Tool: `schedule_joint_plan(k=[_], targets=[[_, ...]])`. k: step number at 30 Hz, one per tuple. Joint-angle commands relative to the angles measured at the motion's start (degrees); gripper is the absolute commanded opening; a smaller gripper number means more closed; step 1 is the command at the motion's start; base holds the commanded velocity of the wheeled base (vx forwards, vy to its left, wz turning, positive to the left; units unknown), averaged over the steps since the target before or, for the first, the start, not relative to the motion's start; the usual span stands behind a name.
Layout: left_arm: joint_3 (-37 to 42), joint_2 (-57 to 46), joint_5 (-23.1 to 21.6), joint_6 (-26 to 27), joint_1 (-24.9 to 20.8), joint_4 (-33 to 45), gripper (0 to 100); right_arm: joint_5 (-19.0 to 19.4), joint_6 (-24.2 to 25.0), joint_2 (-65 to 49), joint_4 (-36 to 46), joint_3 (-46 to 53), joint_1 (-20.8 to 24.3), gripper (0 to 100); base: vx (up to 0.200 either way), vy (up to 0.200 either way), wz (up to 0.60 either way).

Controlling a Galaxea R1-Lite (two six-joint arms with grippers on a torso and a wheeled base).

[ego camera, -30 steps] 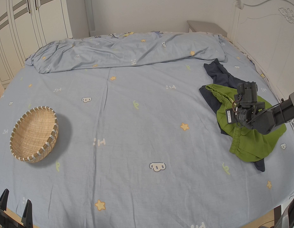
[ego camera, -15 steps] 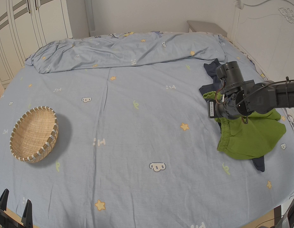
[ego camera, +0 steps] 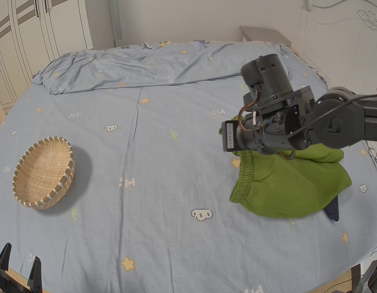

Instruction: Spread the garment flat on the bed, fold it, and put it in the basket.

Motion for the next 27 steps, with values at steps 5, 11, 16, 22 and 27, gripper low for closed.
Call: schedule_joint_plan(k=[5, 11, 16, 22, 27], targets=[[1.01, -0.93, -0.02, -0.01, 0.08, -0.02, 100, 0.01, 1.5, 3.95, -0.13, -6.35, 7.14, 0, 0.0, 0.0, 0.0], [1.01, -0.93, -0.02, -0.01, 0.08, -0.02, 100, -0.07, 2.2, 4.83, 1.81, -15.23, 10.92, 0, 0.0, 0.0, 0.0], [1.01, -0.93, 0.06, -0.01, 0.08, -0.02, 100, 0.19, 2.64, 6.85, 5.06, -22.06, 14.43, 0, 0.0, 0.0, 0.0], [1.01, -0.93, -0.02, -0.01, 0.08, -0.02, 100, 0.37, 6.07, 9.14, 4.97, -22.06, 16.54, 0, 0.0, 0.0, 0.0], [1.01, -0.93, 0.06, -0.01, 0.08, -0.02, 100, 0.54, 8.53, 10.37, 5.15, -22.06, 16.37, 0, 0.0, 0.0, 0.0]])
